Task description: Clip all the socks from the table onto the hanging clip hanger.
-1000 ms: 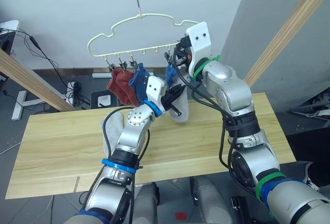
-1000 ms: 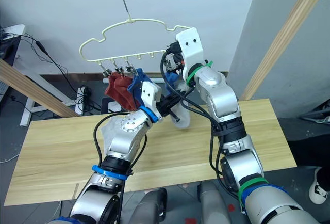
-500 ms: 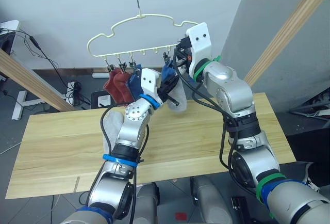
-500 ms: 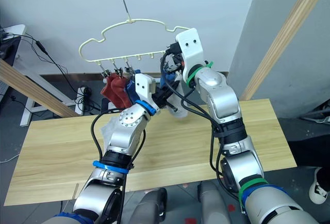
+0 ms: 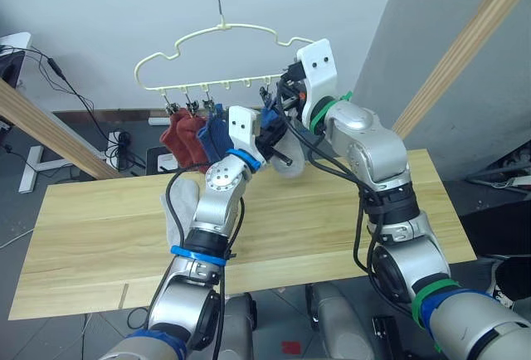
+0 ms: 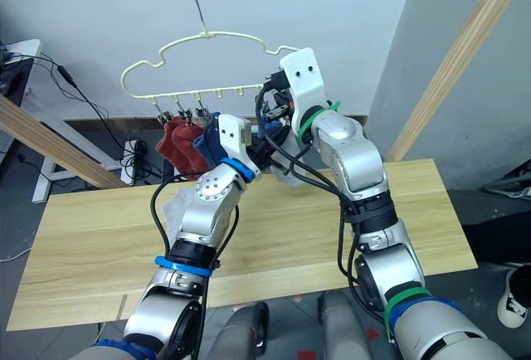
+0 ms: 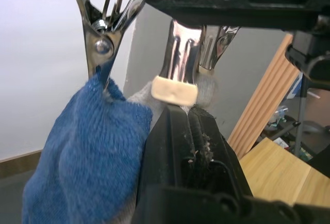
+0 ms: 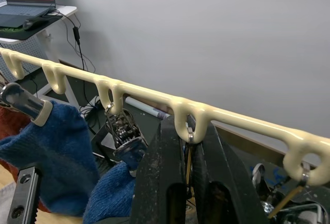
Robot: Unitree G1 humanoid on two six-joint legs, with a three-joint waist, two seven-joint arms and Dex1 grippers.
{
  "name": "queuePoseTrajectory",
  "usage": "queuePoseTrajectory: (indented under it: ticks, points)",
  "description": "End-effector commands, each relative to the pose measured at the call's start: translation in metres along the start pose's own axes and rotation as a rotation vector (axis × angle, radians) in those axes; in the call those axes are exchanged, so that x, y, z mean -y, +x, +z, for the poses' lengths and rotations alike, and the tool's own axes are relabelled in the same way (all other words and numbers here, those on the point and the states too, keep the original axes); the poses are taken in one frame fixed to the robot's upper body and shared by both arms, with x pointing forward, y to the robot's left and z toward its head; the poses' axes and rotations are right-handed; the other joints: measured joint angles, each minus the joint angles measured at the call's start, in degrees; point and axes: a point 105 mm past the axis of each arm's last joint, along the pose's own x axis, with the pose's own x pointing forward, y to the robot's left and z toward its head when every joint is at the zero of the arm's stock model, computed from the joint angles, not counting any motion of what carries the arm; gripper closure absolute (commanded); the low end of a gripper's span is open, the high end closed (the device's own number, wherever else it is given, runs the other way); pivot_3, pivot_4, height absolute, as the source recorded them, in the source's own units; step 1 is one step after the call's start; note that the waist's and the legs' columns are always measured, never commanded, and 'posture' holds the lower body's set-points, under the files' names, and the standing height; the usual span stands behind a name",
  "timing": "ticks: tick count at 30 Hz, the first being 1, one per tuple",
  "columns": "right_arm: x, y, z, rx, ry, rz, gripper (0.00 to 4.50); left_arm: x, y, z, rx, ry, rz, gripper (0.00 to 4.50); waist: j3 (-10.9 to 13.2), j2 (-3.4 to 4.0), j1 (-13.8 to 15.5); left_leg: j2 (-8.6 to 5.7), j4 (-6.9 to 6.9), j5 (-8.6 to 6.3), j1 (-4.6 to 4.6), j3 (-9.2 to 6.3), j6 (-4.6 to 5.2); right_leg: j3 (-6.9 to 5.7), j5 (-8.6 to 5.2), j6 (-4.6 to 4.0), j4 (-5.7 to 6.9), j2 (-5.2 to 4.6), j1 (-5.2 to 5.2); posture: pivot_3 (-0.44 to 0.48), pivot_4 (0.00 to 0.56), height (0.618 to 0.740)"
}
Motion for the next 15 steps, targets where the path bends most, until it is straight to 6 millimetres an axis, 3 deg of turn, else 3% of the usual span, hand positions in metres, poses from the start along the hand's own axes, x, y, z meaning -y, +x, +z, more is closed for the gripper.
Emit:
queuePoseTrajectory:
  ticks: [1, 4, 8, 12, 15]
  points:
    - [0.0, -0.003, 0.006, 0.034, -0.002, -0.008, 3.3, 0.0, 0.004, 0.027, 0.094, 0.009, -0.003, 4.5, 0.0, 0.0, 0.0, 0.0, 0.0, 0.0, 0.0, 0.0, 0.0, 0.0, 0.0, 0.0, 0.0, 0.0, 0.0, -0.092, 0.312, 0.74]
    - [-0.002, -0.004, 0.007, 0.036, -0.017, -0.001, 2.24, 0.002, 0.002, 0.022, 0.076, 0.007, -0.016, 4.5, 0.0, 0.0, 0.0, 0.0, 0.0, 0.0, -0.01, 0.01, 0.0, 0.01, 0.0, 0.0, 0.0, 0.0, 0.0, -0.093, 0.312, 0.74]
    - [-0.002, -0.007, 0.008, 0.04, -0.018, 0.001, 2.18, 0.006, -0.002, 0.016, 0.061, 0.01, -0.043, 3.63, 0.0, 0.0, -0.1, 0.01, -0.01, 0.0, 0.0, 0.01, 0.0, 0.01, 0.0, 0.0, 0.0, 0.01, -0.01, -0.093, 0.312, 0.74]
    - [-0.002, -0.012, 0.008, 0.042, -0.022, 0.004, 2.18, 0.012, -0.007, 0.012, 0.034, 0.033, -0.098, 2.45, 0.0, 0.0, 0.0, 0.01, -0.01, 0.0, 0.0, -0.01, 0.0, 0.01, 0.0, 0.0, -0.01, 0.01, -0.01, -0.093, 0.312, 0.74]
    - [-0.006, -0.023, 0.011, 0.051, -0.033, 0.033, 2.18, 0.011, -0.017, 0.009, 0.01, 0.059, -0.149, 2.3, 0.0, 0.0, -0.1, 0.0, -0.01, 0.0, -0.01, 0.0, 0.0, 0.01, 0.0, 0.0, -0.01, 0.02, 0.0, -0.09, 0.31, 0.74]
